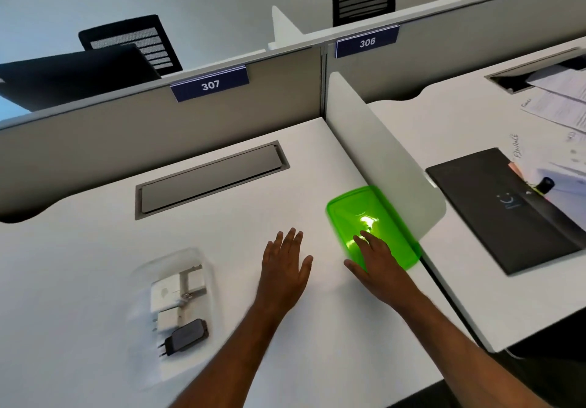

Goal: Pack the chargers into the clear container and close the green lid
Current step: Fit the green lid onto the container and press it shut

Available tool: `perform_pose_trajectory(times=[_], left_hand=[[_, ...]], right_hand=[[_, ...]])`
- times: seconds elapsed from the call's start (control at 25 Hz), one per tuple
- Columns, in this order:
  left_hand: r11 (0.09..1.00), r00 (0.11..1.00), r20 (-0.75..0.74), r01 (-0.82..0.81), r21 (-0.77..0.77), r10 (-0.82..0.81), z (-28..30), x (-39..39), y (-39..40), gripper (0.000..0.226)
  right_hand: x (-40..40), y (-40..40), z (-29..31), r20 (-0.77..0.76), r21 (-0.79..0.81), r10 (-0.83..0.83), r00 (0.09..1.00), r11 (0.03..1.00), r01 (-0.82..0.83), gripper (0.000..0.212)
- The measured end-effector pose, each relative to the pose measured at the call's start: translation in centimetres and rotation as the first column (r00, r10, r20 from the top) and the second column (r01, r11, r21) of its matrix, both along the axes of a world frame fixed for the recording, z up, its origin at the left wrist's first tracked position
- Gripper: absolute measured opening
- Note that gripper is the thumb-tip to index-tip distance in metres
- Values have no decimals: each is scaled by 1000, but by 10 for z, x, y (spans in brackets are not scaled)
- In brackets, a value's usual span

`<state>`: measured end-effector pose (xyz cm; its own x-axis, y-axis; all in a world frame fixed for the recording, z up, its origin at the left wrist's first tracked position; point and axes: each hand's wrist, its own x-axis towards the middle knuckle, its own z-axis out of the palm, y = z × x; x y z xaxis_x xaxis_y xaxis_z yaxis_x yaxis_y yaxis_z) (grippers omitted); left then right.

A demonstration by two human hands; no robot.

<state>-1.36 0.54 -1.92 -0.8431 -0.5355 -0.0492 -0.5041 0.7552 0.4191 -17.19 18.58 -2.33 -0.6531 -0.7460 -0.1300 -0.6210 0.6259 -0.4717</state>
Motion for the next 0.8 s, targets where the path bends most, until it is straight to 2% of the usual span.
perform_pose_trajectory(times=[0.32, 0.52, 0.64, 0.8], left_hand=[[985, 999, 16, 32, 172, -35, -20, -65, 22, 60], [936, 999, 19, -43, 348, 39, -27, -100, 45, 61], [840, 979, 11, -179, 512, 202, -27, -115, 53, 59], [637, 899, 4, -313, 704, 438, -26, -127, 55, 52]], right_hand=[[-53, 17, -12, -11, 46, -113, 994, 993, 113, 68], [-71, 19, -22, -6, 88, -148, 989, 985, 148, 74], [-74, 20, -28, 1, 82, -158, 987, 984, 158, 72], [-70, 23, -37, -10, 55, -159, 987, 986, 160, 67]])
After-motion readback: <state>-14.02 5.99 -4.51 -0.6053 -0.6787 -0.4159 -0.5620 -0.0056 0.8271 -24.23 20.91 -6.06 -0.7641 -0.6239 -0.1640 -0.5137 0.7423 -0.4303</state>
